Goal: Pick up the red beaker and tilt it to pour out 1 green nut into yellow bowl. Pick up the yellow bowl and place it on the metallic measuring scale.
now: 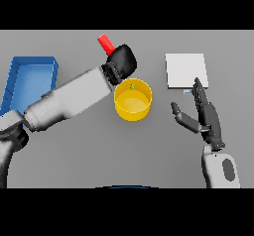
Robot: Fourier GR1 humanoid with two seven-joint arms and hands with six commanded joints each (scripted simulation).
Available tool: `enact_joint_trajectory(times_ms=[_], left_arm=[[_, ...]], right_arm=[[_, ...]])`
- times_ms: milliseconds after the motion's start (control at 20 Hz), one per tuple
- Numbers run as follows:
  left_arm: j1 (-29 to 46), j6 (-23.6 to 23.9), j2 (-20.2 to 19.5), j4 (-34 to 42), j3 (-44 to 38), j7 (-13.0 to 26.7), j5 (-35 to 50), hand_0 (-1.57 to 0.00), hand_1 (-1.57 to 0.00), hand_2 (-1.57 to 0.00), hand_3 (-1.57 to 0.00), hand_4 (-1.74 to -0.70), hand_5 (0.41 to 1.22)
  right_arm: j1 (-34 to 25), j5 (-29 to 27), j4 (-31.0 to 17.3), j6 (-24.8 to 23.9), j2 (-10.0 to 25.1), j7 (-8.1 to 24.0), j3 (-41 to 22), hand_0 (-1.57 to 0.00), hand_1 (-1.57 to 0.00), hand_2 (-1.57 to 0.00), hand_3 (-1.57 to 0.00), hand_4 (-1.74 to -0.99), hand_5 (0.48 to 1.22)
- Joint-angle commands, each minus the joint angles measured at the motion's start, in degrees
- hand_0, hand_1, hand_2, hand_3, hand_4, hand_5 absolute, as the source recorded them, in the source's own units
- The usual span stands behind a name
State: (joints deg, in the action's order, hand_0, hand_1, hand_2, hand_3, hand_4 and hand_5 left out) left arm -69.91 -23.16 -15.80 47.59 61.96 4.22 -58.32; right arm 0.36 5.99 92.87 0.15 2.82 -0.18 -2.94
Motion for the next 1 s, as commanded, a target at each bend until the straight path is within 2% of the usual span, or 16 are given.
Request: enact_joint_trajectory(times_ms=[0,100,300,550,800,900,950], left_arm=[[-0.59,-0.27,0.4,-0.75,1.79,-0.57,-1.06,-1.57,-1.57,-1.57,-1.55,-1.74,1.221],[-2.52,-1.6,0.87,-0.99,4.49,-2.72,-2.13,-1.57,-1.57,-1.57,-1.55,-1.74,1.221],[-4.48,-3.07,2.02,-2.01,6.93,-2.59,-2.63,-1.57,-1.57,-1.57,-1.56,-1.74,1.221],[-7.27,-3.92,2.43,-3.73,10.76,-4.08,-3.65,-1.57,-1.57,-1.57,-1.57,-1.74,1.221],[-9.95,-2.78,1.89,-4.02,11.61,-3.48,-3.1,-1.57,-1.57,-1.57,-1.57,-1.74,1.221],[-12.75,-1.63,1.18,-5.67,10.37,-3.42,-2.15,-1.57,-1.57,-1.57,-1.57,-1.74,1.159],[-13.8,-0.28,0.67,-6.41,10.34,-3.26,-2.2,-1.57,-1.57,-1.57,-1.57,-1.74,1.171]], right_arm=[[-0.27,0.28,-0.41,-0.32,0.04,-0.43,0.15,0.0,0.0,0.0,0.0,-1.283,0.602],[0.28,0.8,-0.76,-0.29,-0.23,-1.09,-0.31,0.0,0.0,0.0,0.0,-1.29,0.607],[0.85,1.33,-0.21,-0.65,-0.2,-0.78,-0.51,0.0,0.0,0.0,0.0,-1.283,0.601],[0.97,2.04,-0.84,-1.07,0.07,-1.87,-0.4,0.0,0.0,0.0,0.0,-1.264,0.588],[1.57,2.29,0.21,-0.91,-0.19,-1.84,-1.07,0.0,0.0,0.0,0.0,-1.233,0.585],[1.68,2.56,0.34,-1.08,-0.17,-1.68,-1.15,0.0,0.0,0.0,0.0,-1.222,0.59],[1.36,2.4,0.13,-1.06,-0.38,-2.26,-1.16,0.0,0.0,0.0,0.0,-1.219,0.595]])
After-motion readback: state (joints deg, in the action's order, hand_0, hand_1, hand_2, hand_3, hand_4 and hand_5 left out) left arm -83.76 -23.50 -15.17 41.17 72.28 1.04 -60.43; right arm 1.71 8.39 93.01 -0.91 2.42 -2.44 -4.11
